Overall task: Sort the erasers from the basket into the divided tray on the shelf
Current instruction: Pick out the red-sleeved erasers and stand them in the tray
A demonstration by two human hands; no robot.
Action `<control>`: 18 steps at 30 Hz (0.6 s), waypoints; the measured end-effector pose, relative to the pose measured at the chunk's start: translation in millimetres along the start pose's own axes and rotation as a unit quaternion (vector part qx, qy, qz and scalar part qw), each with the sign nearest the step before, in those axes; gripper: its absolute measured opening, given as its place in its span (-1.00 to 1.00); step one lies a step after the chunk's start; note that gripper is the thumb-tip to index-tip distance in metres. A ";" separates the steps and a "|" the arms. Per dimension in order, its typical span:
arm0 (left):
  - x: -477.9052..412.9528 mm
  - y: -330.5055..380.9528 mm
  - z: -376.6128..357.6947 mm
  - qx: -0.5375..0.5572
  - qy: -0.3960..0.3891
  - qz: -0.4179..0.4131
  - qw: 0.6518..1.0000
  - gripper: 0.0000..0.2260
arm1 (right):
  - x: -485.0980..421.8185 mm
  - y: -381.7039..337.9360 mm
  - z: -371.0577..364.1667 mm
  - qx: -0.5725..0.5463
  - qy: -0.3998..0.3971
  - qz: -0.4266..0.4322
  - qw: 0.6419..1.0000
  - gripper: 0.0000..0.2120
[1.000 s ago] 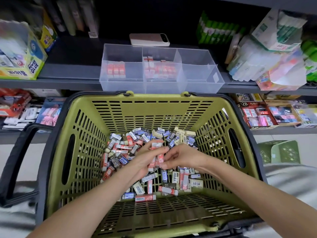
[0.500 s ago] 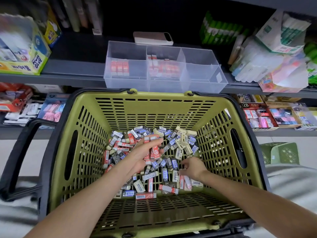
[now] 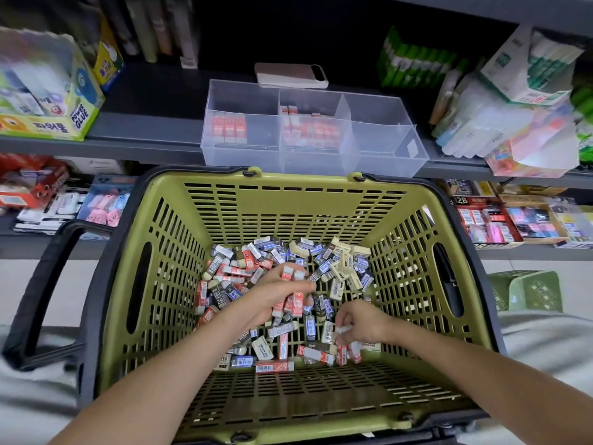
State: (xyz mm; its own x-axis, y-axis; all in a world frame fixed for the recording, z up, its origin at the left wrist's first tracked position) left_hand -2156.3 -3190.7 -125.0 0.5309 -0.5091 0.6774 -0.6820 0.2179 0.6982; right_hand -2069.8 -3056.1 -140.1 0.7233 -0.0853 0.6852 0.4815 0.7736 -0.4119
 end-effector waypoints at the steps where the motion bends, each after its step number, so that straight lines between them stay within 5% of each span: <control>1: 0.7 -2.1 -0.3 -0.029 0.000 -0.001 1.000 -0.57 | 2.0 -6.9 6.7 -0.006 0.005 0.010 1.000 -0.71; 8: 17.3 33.4 -12.9 -0.020 -0.029 -0.022 0.999 -0.61 | 35.6 -84.5 103.2 -0.312 0.057 0.088 0.944 -0.82; 13: 45.1 98.8 -9.7 0.109 -0.068 -0.092 0.987 -0.77 | 56.2 -142.8 158.3 -0.377 0.080 0.159 0.909 -0.86; 18: 68.3 145.5 1.8 0.157 -0.038 -0.168 0.972 -0.68 | 60.0 -185.8 187.0 -0.400 0.154 0.212 0.878 -0.79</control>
State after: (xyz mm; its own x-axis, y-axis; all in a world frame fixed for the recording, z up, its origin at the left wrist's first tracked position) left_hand -2220.2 -3195.3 22.5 0.7203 -0.5698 0.3956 -0.6020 -0.2303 0.7646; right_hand -2208.4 -3087.5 89.9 0.9616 -0.1579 0.2246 0.2415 0.0977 -0.9655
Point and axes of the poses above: each hand's wrist, its own x-axis away from the middle knuckle, its own z-axis out of the back of the hand, y = z × x, the point moved 9 cm from there along -x, towards the middle knuckle, and after that the axes turned 6 degrees about y, right-handed, at the moved point
